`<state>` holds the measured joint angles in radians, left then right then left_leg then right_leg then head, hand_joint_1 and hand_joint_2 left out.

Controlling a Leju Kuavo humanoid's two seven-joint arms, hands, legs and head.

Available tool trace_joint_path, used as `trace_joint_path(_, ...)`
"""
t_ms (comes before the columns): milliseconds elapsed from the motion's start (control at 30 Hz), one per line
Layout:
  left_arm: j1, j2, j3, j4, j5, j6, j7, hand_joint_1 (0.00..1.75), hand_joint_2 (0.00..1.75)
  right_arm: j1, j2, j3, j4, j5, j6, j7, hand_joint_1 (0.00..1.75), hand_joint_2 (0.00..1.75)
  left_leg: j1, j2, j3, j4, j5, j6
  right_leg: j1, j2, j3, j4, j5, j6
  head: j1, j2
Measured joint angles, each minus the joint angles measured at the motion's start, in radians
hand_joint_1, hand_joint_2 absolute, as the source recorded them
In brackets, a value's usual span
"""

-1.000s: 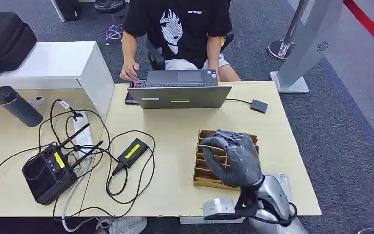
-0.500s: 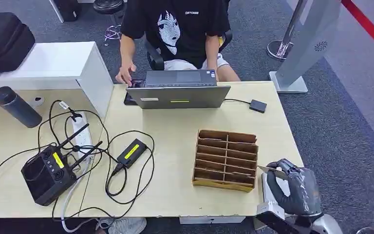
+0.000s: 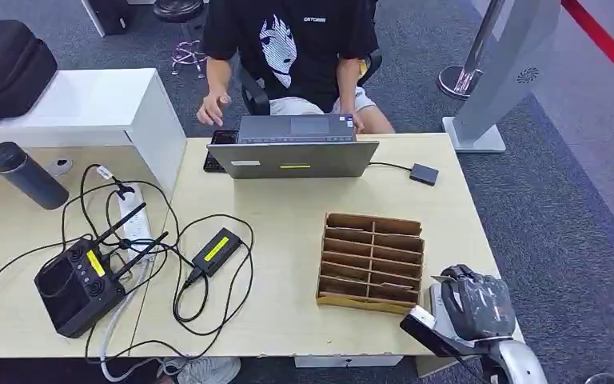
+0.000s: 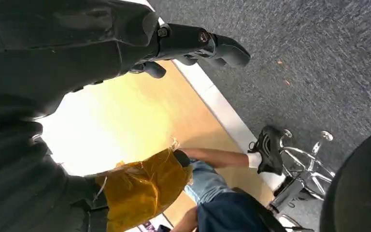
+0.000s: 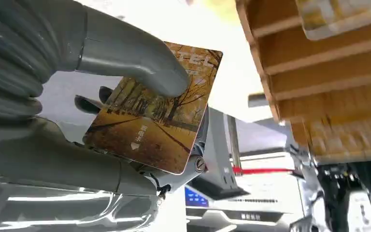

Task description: Pass the card to the sensor for recognition and then transmit it.

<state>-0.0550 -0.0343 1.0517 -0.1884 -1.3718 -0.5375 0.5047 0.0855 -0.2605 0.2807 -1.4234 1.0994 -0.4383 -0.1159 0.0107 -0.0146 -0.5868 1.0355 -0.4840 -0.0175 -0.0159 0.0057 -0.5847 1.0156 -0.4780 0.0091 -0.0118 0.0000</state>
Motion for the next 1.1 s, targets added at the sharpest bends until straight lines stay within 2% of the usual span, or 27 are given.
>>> trace_joint_path(300,0.000,-0.005,0.000,0.000,0.000,-0.003,0.000,0.00,1.75,-0.082,0.006,0.037,0.142,0.031,0.006,0.045,1.75,1.75,0.000,0.000,0.000,0.000,0.000,0.000,0.000,0.000,0.000,0.000,0.000,0.000,0.000,0.000)
trace_joint_path(900,0.000,-0.006,0.000,0.000,0.000,-0.007,0.000,0.00,1.75,-0.118,0.010,0.053,0.184,0.049,0.020,0.062,1.75,1.75,0.000,0.000,0.002,0.000,0.000,0.000,0.000,0.000,0.002,0.000,0.000,0.000,0.000,0.000)
trace_joint_path(1000,0.000,-0.008,0.000,0.000,-0.002,-0.006,0.000,0.00,1.75,-0.111,0.010,0.056,0.177,0.063,-0.013,0.064,1.75,1.75,0.000,0.000,0.002,0.000,0.000,0.000,0.000,0.000,0.002,0.000,0.000,0.000,0.000,0.000)
trace_joint_path(1100,0.001,-0.010,0.000,0.000,-0.002,-0.004,0.000,0.00,1.75,-0.080,0.010,0.058,0.116,0.083,-0.126,0.062,1.75,1.75,0.000,0.000,0.002,0.000,0.000,0.000,0.000,0.000,0.002,0.000,0.000,0.000,0.000,0.000)
